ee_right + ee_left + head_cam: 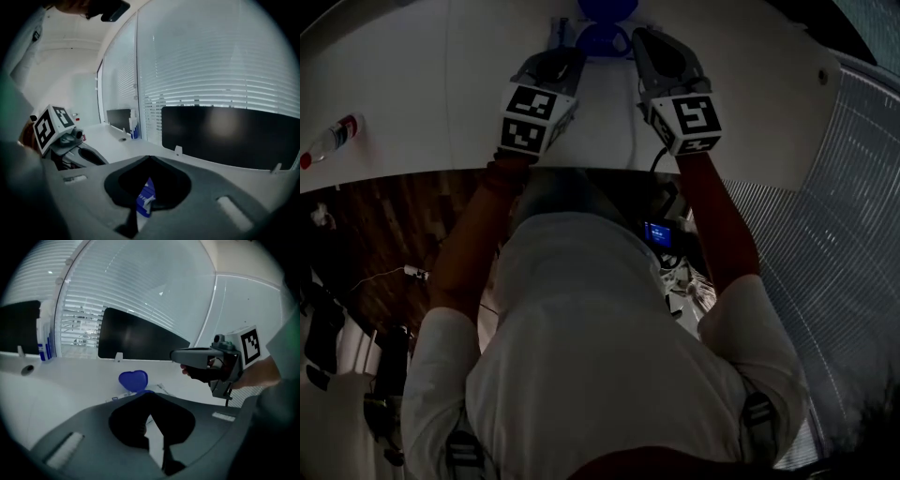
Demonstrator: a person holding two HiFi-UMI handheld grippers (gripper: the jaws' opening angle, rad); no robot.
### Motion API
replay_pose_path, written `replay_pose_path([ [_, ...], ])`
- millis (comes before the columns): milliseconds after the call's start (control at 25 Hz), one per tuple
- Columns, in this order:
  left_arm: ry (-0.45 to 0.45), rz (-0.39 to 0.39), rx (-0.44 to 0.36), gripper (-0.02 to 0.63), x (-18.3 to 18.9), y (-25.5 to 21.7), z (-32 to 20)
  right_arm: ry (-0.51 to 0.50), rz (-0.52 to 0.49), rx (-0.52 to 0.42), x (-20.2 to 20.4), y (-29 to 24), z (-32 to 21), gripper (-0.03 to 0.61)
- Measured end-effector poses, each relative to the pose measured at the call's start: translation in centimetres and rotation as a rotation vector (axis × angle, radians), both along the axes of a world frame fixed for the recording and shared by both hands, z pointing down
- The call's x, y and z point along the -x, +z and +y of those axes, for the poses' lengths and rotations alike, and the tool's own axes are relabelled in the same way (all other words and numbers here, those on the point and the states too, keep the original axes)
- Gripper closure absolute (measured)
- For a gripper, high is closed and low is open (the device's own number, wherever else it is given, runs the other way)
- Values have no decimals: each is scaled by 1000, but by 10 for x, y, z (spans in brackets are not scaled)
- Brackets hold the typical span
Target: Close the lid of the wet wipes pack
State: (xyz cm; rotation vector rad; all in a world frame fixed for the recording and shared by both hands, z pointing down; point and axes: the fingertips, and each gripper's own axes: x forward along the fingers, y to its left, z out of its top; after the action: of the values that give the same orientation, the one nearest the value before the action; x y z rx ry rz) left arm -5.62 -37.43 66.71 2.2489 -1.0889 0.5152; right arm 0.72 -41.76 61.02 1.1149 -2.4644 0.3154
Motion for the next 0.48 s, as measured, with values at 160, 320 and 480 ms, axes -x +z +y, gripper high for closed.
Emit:
replay_pose_path([
  [160, -20, -21, 32, 612, 2, 26, -5, 0, 51, 48, -2, 31, -22, 578],
  [320, -18, -42, 97, 612, 3, 56, -2, 3, 97, 62, -9, 62, -42, 578],
  [480, 3, -65, 147, 612, 2, 76, 4, -7, 142, 82, -15, 87, -58, 578],
])
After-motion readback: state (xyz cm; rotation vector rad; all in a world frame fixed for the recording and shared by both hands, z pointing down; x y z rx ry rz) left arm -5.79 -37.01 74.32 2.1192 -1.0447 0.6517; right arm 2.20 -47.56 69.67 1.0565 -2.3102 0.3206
